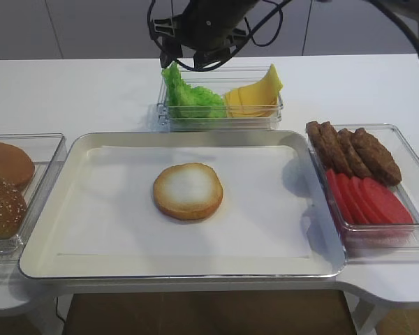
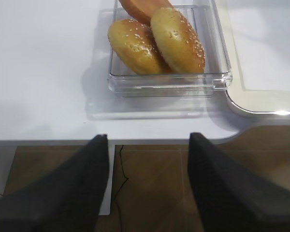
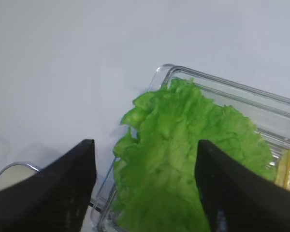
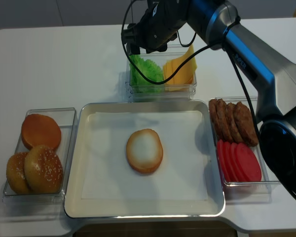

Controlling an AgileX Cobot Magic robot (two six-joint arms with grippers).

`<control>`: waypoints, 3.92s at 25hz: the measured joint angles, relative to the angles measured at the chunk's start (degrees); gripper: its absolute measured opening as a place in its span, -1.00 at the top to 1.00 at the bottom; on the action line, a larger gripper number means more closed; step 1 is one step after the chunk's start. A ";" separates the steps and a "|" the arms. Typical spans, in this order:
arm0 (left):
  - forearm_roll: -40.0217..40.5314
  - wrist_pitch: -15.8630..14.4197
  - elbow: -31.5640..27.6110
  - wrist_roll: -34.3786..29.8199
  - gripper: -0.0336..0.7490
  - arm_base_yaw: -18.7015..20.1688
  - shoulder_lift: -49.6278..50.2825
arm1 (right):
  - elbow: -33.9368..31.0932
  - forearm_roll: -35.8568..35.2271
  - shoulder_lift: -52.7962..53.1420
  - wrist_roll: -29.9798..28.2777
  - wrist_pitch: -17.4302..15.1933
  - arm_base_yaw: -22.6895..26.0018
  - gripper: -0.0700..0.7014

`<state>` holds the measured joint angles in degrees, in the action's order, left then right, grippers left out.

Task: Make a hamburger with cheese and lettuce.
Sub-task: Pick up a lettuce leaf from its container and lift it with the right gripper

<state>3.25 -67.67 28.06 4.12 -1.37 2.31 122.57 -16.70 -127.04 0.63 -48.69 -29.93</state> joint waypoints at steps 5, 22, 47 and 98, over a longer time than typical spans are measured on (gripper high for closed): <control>0.00 0.00 0.00 0.00 -0.09 0.00 0.00 | 0.00 0.05 -0.17 0.00 0.19 0.00 -0.47; 0.00 0.00 0.00 0.00 -0.09 0.00 0.00 | 0.00 2.68 -0.65 0.43 0.71 0.19 -0.47; 0.00 0.00 0.00 0.00 -0.09 0.00 0.00 | 0.00 2.60 -1.78 0.47 1.07 0.19 -0.47; 0.00 0.00 0.00 0.00 -0.09 0.00 0.00 | 0.02 3.02 -1.78 -0.02 -3.14 0.19 0.73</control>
<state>3.25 -67.67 28.06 4.12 -1.37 2.31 122.59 -13.68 -128.82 0.61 -51.83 -29.73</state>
